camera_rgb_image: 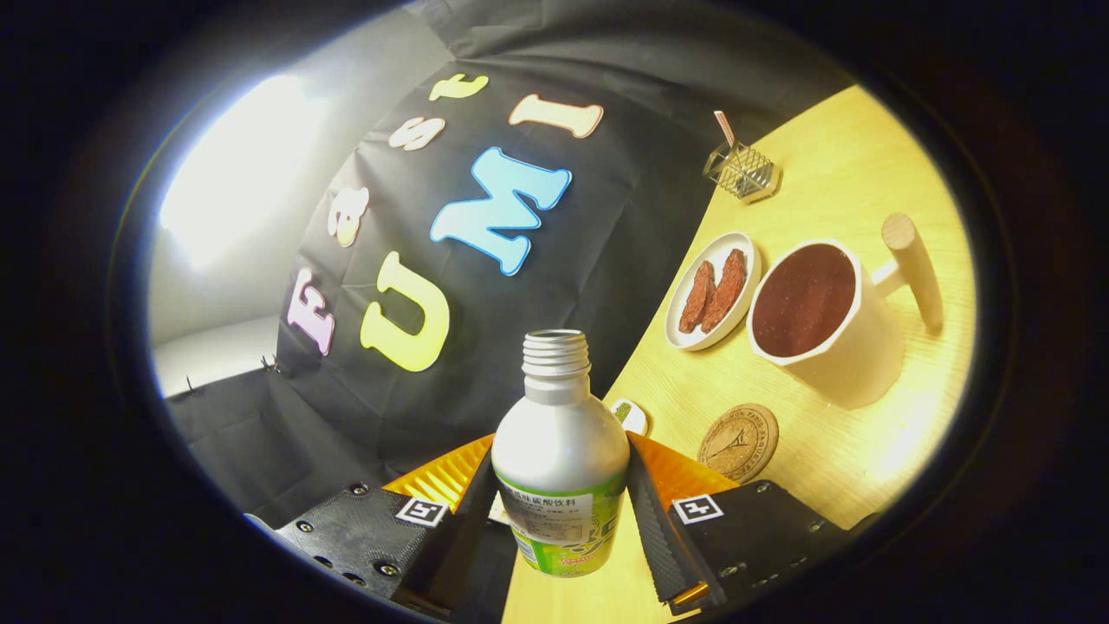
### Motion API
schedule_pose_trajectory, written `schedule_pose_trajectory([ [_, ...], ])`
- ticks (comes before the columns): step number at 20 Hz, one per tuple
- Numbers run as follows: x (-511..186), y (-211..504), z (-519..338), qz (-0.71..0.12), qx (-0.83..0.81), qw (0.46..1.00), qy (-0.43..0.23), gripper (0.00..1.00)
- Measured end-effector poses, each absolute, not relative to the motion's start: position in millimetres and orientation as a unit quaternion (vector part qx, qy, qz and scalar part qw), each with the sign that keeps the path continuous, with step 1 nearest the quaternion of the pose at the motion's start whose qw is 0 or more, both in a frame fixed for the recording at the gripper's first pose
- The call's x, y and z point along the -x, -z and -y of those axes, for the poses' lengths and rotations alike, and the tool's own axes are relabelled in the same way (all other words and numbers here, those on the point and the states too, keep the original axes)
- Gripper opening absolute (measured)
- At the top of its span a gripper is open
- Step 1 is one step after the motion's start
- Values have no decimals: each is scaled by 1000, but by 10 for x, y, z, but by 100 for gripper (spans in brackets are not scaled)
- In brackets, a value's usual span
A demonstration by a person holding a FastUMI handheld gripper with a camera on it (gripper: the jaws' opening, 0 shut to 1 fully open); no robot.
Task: Take the bottle from table, then pour the juice into the cup, finally place the bottle on the coaster
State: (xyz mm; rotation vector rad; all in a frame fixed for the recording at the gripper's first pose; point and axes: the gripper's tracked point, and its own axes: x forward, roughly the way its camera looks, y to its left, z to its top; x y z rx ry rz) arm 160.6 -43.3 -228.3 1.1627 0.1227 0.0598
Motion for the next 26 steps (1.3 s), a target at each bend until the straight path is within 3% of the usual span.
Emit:
schedule_pose_trajectory([
  [26,-1574,2260,761,17,-747,664,-32,79],
])
